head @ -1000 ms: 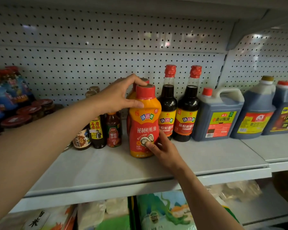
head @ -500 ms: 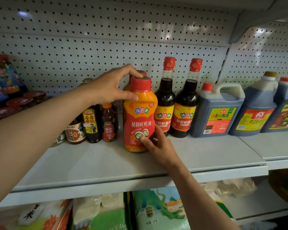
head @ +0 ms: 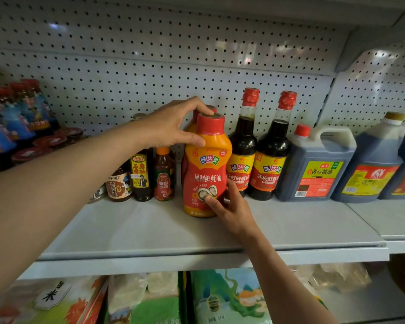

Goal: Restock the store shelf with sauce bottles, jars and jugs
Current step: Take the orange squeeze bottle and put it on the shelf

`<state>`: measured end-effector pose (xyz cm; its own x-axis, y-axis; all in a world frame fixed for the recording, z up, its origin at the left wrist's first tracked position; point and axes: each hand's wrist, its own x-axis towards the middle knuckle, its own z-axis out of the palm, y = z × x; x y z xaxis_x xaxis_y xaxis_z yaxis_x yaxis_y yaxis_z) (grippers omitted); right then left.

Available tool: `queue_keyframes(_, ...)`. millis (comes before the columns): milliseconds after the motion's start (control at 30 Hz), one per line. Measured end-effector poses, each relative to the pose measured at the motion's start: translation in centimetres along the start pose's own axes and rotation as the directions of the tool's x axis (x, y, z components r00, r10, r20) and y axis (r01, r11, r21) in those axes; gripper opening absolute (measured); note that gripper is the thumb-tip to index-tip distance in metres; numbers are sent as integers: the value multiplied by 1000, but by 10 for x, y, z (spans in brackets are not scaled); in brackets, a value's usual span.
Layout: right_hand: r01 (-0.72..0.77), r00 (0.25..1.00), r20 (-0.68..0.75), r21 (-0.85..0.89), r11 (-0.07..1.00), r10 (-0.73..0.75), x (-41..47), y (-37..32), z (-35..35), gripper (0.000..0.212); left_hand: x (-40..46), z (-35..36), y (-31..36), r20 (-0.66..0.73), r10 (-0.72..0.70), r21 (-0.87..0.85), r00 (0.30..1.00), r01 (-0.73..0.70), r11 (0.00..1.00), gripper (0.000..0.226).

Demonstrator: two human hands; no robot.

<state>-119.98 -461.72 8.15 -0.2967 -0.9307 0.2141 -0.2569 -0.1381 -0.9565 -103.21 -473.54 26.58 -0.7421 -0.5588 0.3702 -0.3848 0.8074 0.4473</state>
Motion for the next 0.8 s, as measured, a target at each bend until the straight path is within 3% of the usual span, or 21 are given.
queue_keyframes(200, 22, 1000, -17, -16, 1000, -23, 0, 0, 1, 71, 0, 0, -2, 6, -20, -6, 1000, 20, 1000, 61)
queue_keyframes(367, -10, 999, 41, -1, 1000, 10, 4, 1, 1, 69, -3, 1, 0, -7, -32, -7, 999, 32, 999, 61)
queue_keyframes(800, -14, 1000, 22, 18, 1000, 13, 5, 4, -1, 66, -8, 2, 3, -29, -26, -3, 999, 26, 1000, 62)
